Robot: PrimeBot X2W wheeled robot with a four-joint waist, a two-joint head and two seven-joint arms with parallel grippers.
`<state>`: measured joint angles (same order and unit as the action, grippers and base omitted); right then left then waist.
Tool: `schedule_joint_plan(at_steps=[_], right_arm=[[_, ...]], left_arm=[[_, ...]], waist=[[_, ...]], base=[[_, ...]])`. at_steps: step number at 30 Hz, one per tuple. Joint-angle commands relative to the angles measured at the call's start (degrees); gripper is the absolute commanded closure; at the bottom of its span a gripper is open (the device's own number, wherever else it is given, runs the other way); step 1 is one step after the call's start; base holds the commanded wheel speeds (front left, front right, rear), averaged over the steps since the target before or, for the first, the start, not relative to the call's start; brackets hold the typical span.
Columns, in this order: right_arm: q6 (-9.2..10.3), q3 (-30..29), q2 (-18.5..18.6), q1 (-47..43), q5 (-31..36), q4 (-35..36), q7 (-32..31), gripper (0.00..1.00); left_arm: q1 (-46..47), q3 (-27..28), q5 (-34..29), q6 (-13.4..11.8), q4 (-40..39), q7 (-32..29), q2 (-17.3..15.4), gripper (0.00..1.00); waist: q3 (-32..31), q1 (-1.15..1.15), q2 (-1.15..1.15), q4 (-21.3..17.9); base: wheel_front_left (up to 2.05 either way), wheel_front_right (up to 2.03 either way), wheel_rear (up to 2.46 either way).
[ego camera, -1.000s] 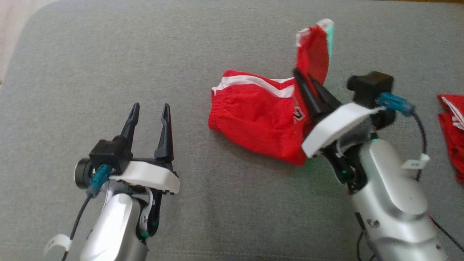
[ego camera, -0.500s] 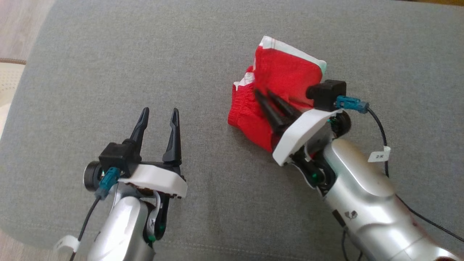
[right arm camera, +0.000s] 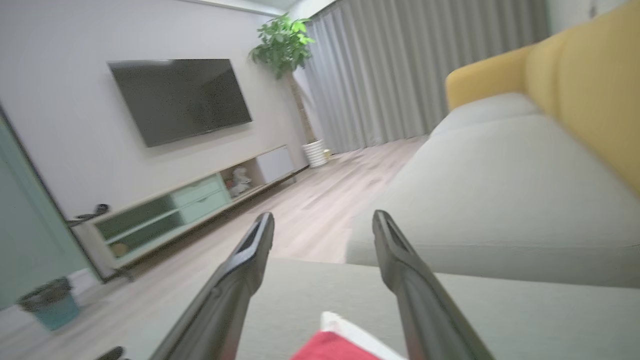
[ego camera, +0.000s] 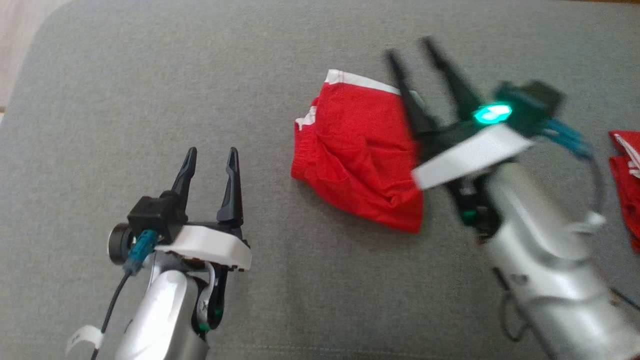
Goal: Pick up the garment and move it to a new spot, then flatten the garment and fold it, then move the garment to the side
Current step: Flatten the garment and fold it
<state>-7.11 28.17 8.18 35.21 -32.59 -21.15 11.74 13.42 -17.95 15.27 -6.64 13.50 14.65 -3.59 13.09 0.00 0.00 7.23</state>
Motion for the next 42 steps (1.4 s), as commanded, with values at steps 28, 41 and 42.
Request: schedule_joint_plan(at_steps=[28, 41, 42], right_arm=[[-0.37, -28.53, -2.04, -35.04, 21.78, 30.64, -11.03, 0.00], [-0.37, -28.38, -2.01, -35.24, 21.48, 30.20, -12.19, 0.00], [-0.37, -28.23, -1.97, -34.75, 21.21, 29.55, -12.05, 0.00]], left_arm=[[-2.60, 1.15, -1.04, -0.93, -4.69, -1.62, -4.90, 0.00], [-2.27, 0.31, -0.85, -1.36, -5.29, -1.82, -4.93, 0.00], [-2.08, 0.21, -0.84, -1.35, -5.30, -1.80, -4.88, 0.00]], waist=[[-2.62, 0.00, 0.00, -4.30], [-2.01, 0.00, 0.00, -3.26], [-1.82, 0.00, 0.00, -3.09]], base=[[0.00, 0.00, 0.00], [0.00, 0.00, 0.00], [0.00, 0.00, 0.00]])
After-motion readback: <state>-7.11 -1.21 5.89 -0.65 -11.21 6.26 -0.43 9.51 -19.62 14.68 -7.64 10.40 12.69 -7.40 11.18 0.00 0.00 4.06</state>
